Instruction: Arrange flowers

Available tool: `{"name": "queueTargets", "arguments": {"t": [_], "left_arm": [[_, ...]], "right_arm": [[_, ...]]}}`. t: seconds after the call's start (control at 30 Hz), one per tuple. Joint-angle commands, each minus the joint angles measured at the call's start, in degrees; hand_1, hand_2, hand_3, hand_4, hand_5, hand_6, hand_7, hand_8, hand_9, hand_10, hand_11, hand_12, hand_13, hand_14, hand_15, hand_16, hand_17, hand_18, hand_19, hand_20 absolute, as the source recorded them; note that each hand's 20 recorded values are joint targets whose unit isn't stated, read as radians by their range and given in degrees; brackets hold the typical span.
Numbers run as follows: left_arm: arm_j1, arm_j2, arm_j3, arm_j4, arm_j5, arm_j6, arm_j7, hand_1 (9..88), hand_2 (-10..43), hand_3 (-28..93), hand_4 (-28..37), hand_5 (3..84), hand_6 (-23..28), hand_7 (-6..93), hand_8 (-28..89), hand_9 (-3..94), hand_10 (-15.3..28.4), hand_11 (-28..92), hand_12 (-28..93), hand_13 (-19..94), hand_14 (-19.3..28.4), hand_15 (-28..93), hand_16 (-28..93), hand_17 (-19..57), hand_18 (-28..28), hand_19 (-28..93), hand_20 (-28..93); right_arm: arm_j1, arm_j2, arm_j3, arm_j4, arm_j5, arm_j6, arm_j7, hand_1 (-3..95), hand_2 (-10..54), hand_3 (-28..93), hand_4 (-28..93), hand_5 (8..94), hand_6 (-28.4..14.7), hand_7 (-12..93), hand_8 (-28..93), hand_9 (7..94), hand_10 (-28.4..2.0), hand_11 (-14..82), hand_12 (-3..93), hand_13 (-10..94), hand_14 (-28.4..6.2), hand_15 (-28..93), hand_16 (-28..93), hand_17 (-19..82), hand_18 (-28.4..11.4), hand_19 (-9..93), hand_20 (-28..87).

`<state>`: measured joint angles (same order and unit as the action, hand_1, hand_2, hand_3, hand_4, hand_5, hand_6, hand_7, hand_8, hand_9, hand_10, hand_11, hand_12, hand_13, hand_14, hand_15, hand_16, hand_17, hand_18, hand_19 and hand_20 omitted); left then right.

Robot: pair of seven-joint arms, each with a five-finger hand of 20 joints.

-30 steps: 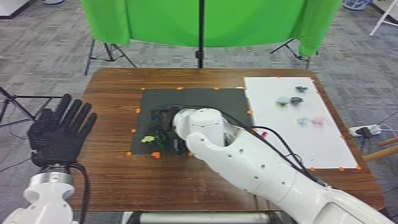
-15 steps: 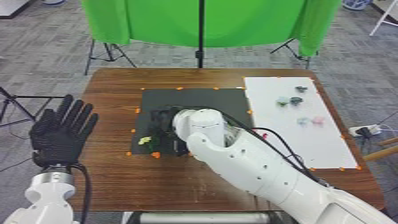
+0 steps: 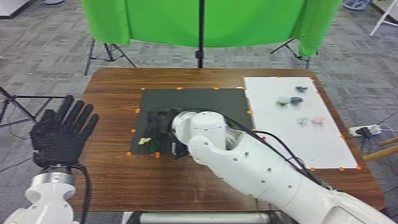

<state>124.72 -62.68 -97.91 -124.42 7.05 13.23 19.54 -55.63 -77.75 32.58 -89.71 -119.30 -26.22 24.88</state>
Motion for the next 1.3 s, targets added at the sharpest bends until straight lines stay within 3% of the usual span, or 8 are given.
{"name": "queueTargets", "arguments": {"t": [0.03, 0.33, 0.47, 0.67, 0.73, 1.0, 1.07, 1.3], "left_arm": [[1.1, -0.71, -0.20, 0.11, -0.17, 0.80, -0.13, 25.1, 14.5, 82, -28.3, 41.6, 8.3, 8.0, -7, 31.9, 13.4, 14, 11, 26, 12.9, 25, -3, -3.9, 12.1, 22, 14], [1.9, -1.75, -1.32, -0.27, 0.43, -0.10, -0.02, 25.2, 14.4, 82, -28.3, 41.5, 8.3, 8.0, -8, 31.9, 13.3, 14, 11, 26, 12.9, 25, -3, -3.8, 12.0, 22, 14], [1.7, -2.08, -2.14, -0.19, 2.55, -0.75, -0.40, 25.0, 14.4, 81, -28.3, 41.4, 8.3, 7.9, -7, 31.9, 13.4, 14, 11, 26, 12.9, 25, -3, -3.8, 12.0, 22, 14], [2.4, -2.40, -3.28, -0.55, 2.30, -1.06, -0.03, 24.9, 14.3, 81, -28.3, 41.2, 8.3, 7.7, -7, 31.6, 13.4, 14, 11, 26, 12.9, 25, -3, -3.8, 12.0, 22, 14], [2.5, -2.30, -3.49, -0.82, 1.46, -1.39, 0.25, 24.9, 14.3, 81, -28.3, 41.2, 8.3, 7.7, -7, 31.6, 13.3, 14, 11, 26, 13.0, 24, -3, -3.8, 12.0, 22, 14], [4.4, -2.58, -4.90, -1.94, 2.35, -1.17, 0.54, 25.0, 14.3, 81, -28.3, 41.1, 8.2, 7.8, -7, 31.6, 13.4, 14, 11, 26, 12.9, 25, -3, -3.8, 12.1, 22, 14], [4.6, -2.48, -4.85, -2.06, 4.11, -0.32, 0.40, 25.0, 14.3, 81, -28.3, 41.2, 8.3, 7.7, -7, 31.6, 13.4, 14, 11, 26, 12.9, 25, -3, -3.8, 12.1, 22, 14], [4.2, -2.27, -4.15, -1.91, 3.08, -0.30, 0.69, 25.0, 14.2, 82, -28.3, 41.3, 8.4, 7.9, -7, 31.6, 13.4, 14, 11, 26, 12.9, 25, -3, -3.8, 12.1, 22, 14]], "right_arm": [[0.3, 0.6, 3.3, -1.0, 0.8, 3.0, 0.4, 22.1, 9.5, 77, -23, 50.1, -3.1, 12, -11, 36.1, -24.2, 8.8, 15.0, 30, -22.6, 65, 14, 16, -23.2, 77, 46], [-7.4, 12.0, 15.0, -13.7, 3.2, 8.4, 2.4, 23.1, 6.7, 75, -24, 44.8, -4.7, 11, -10, 38.2, -25.3, 8.5, 14.1, 35, -22.3, 64, 15, 21, -24.1, 83, 48], [-15.5, 21.1, 23.8, -19.8, -2.6, 11.8, 4.7, 24.3, 5.3, 75, -23, 44.3, -5.8, 10, -10, 40.9, -23.2, 10.7, 15.0, 36, -21.7, 63, 15, 21, -24.2, 82, 47], [-28.0, 31.1, 37.3, -23.3, -2.7, 13.4, 9.8, 25.0, 3.5, 76, -24, 42.5, -6.4, 8, -9, 39.7, -21.2, 9.4, 14.0, 33, -19.5, 25, 15, 15, -23.2, 63, 29], [-33.0, 32.4, 42.4, -24.7, -3.6, 13.5, 11.5, 25.6, 2.5, 76, -24, 42.6, -6.5, 9, -9, 39.1, -21.0, 9.1, 13.5, 32, -19.6, 20, 16, 14, -22.5, 59, 26], [-44.0, 33.7, 51.8, -26.3, -8.0, 13.5, 14.8, 31.9, -3.8, 78, -25, 43.0, -6.4, 9, -9, 38.7, -19.5, 8.9, 12.9, 31, -19.5, 15, 18, 12, -21.8, 57, 23], [-44.6, 34.5, 51.4, -25.8, -11.5, 12.7, 13.2, 34.5, -6.0, 78, -26, 43.1, -6.3, 10, -9, 38.7, -19.0, 9.0, 12.8, 31, -19.1, 15, 18, 12, -21.9, 58, 24], [-43.9, 35.3, 49.7, -25.0, -13.1, 12.9, 10.1, 39.8, -9.5, 79, -28, 43.4, -5.4, 10, -10, 40.3, -16.0, 9.8, 12.5, 35, -16.7, 22, 21, 15, -22.6, 68, 29]]}}
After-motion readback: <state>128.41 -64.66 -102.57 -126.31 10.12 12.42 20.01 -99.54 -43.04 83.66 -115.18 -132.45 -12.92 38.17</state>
